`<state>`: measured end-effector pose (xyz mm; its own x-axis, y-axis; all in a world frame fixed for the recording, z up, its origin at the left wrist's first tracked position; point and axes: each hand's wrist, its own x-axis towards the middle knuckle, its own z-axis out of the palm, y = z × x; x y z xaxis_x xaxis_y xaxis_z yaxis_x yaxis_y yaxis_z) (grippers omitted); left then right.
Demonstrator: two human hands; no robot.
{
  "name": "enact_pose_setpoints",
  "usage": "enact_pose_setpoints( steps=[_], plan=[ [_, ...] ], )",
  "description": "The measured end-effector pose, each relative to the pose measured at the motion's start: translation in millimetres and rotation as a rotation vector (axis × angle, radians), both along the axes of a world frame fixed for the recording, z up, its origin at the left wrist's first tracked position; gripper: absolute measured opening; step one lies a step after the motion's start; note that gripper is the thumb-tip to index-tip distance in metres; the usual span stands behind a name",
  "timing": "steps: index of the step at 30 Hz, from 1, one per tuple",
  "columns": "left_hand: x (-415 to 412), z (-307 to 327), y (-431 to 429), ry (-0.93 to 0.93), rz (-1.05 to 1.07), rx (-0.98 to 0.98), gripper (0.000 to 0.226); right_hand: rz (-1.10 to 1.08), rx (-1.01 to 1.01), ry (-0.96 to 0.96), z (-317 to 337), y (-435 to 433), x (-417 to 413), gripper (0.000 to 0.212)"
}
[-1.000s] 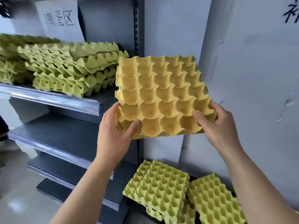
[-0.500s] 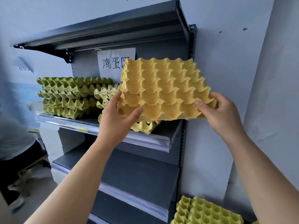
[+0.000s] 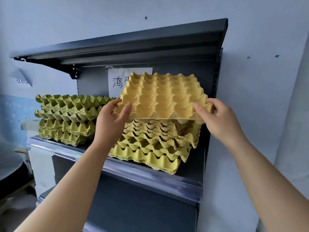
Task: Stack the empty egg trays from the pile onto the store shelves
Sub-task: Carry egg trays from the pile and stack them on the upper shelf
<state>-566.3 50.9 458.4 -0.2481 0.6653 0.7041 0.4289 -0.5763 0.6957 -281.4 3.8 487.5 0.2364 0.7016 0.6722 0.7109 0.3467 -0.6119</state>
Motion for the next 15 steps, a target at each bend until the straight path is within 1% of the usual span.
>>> enact_pose_setpoints(
  steps=[7,10,15],
  plan=[
    [-20,4,53,0.025,-0.009,0.023,0.075,-0.062,-0.009,-0.065,5,37,-15,0.065],
    [-25,6,74,0.025,-0.017,0.020,0.073,-0.099,-0.042,-0.104,2,45,-22,0.066],
    [-28,8,104,0.106,-0.086,-0.009,0.075,-0.182,-0.097,-0.102,-6,50,-33,0.067]
  ],
)
